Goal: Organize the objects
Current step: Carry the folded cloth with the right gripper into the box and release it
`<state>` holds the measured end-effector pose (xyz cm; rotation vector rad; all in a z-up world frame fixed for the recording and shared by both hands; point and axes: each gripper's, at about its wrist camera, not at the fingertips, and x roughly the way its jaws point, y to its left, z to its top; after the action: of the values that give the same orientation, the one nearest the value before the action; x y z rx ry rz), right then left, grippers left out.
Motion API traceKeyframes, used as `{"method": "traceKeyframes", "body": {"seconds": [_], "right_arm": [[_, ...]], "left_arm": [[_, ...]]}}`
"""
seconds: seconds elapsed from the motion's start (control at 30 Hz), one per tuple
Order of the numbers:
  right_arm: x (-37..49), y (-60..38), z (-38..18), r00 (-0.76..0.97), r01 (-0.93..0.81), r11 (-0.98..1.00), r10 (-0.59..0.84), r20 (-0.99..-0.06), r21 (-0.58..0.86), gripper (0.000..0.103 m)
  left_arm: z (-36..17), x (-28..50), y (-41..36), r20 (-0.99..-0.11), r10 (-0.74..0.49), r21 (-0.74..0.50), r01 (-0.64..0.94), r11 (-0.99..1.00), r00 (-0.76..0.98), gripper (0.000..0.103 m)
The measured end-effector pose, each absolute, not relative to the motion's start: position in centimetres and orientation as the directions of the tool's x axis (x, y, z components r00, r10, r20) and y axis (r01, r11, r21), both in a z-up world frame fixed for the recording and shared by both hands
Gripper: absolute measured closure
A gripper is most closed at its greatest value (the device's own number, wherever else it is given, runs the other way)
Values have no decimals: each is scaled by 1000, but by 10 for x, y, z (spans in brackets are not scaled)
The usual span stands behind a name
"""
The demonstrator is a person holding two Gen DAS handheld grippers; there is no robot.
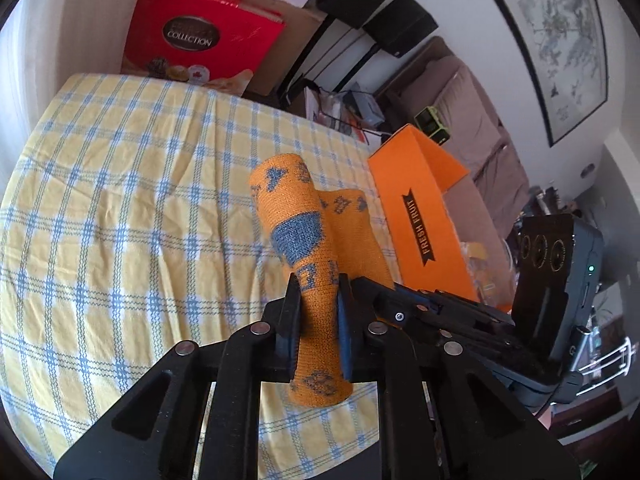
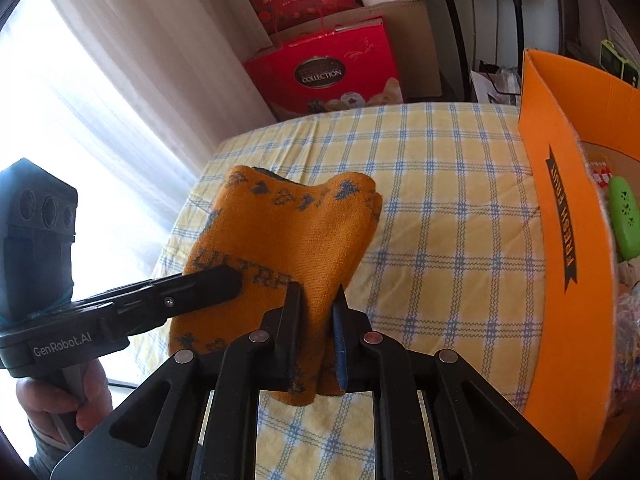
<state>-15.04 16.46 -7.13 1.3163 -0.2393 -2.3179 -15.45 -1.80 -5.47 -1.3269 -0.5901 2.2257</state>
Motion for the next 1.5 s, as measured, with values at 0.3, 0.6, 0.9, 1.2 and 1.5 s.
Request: {"method": "traceKeyframes", "body": {"seconds": [0.3,0.6,0.9,1.2,1.5], "right_arm": [[-143,209,-2,-520,314,-880,-473,-711,356,90],[-136,280,27,-578,238,-918,-397,-713,317,90],[-136,350,18,-590,121,-933,-342,-731,338,90],[-133,385,-6,-573,55,-949,-284,-769,310,90],[-134,392,-32,-554,35,-966,-231,-800,255,85]], "left_arm": [[15,-164,25,-624,654,-598,-277,-752,-428,89],[42,-173,116,-630,676,-558,-382,-737,-383,89],[23,-181,187,-655,685,-553,-415,-723,-319,89],[-16,-186,222,-687,679,-566,-394,-724,-260,89],[-26,-161,241,-774,566,-407,-461,-788,-284,76]]}}
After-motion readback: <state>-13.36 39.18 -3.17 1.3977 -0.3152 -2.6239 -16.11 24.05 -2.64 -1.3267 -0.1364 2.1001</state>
